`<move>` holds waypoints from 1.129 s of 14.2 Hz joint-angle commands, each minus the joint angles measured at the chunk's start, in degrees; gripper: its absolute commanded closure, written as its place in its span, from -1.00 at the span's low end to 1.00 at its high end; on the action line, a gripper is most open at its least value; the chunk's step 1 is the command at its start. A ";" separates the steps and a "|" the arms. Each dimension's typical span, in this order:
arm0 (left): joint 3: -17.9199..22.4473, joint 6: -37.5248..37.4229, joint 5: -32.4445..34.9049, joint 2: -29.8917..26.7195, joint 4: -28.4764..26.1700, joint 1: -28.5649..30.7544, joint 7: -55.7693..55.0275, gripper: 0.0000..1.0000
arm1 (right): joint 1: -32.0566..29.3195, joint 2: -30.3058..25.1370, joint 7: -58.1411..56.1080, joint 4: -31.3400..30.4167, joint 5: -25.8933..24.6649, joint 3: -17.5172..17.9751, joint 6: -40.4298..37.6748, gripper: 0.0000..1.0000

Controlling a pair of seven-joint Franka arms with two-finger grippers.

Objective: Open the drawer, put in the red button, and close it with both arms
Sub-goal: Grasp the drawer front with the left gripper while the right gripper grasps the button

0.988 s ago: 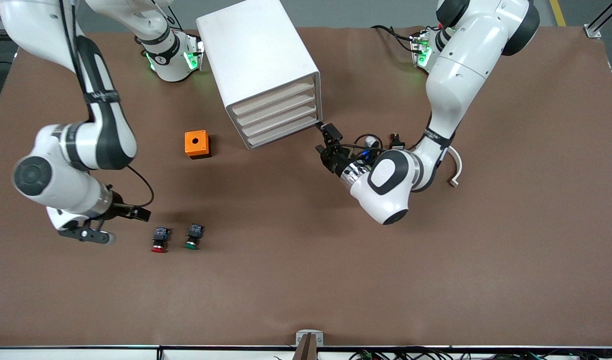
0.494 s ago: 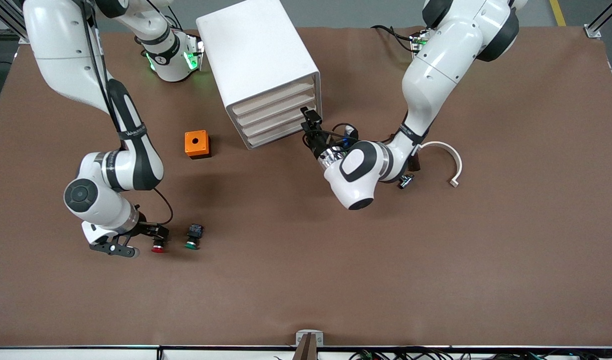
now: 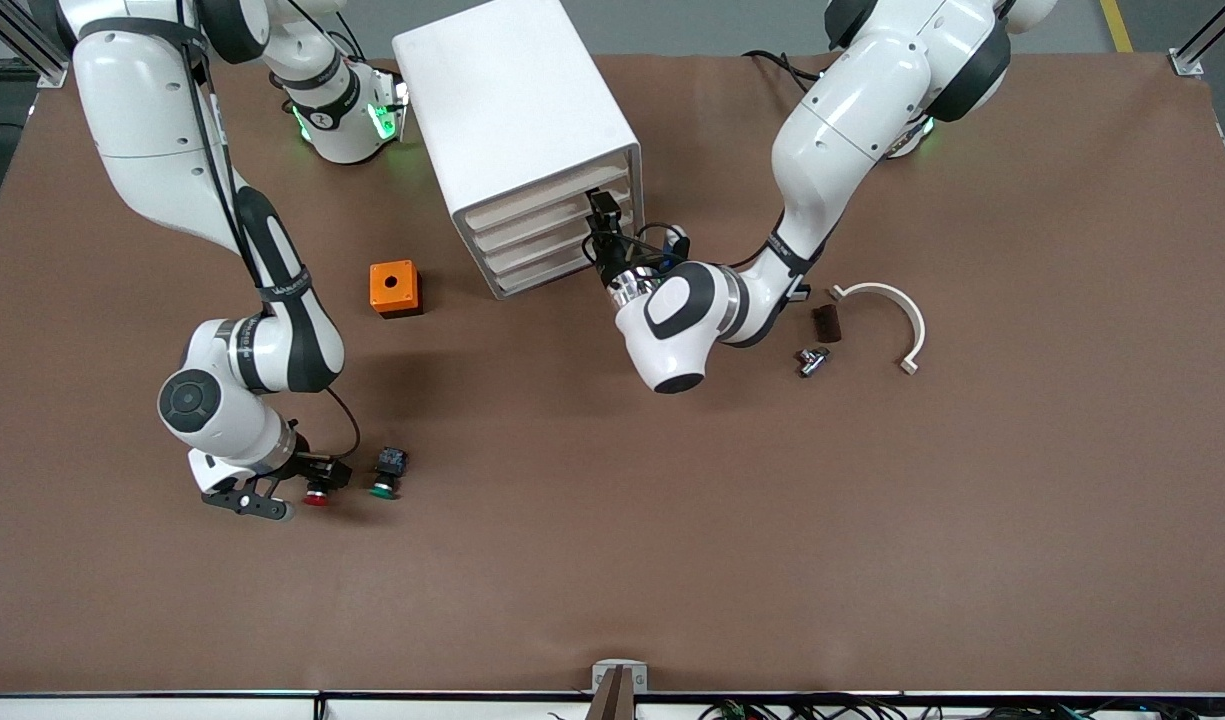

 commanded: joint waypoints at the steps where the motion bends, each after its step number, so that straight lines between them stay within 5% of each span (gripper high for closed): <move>1: 0.08 -0.92 -1.26 1.41 0.92 -0.62 -1.68 0.23 | 0.55 0.73 -0.40 0.82 0.85 -0.08 -0.30 -0.71; 3: 0.08 -0.92 -1.34 1.51 0.92 -0.80 -2.82 0.44 | 1.07 0.73 -0.58 0.73 0.85 -0.08 -0.74 -0.20; 6: 0.17 -0.92 -3.10 2.20 0.92 -0.88 -3.87 0.66 | 1.17 0.38 -0.41 0.99 0.85 -0.08 -2.23 0.83; 7: 0.25 -0.92 -3.28 2.47 1.01 -0.80 -4.58 0.70 | 1.08 0.30 -0.41 1.17 0.85 -0.08 -3.02 0.97; 11: 0.43 -0.83 -4.06 2.74 1.10 -0.09 -5.02 0.79 | 0.99 -2.77 -0.32 1.78 0.85 -0.08 -8.72 0.99; 16: 0.69 -0.83 -3.98 2.74 1.27 3.06 -6.07 0.87 | 1.07 -12.96 5.63 1.61 3.92 -0.08 -22.78 0.99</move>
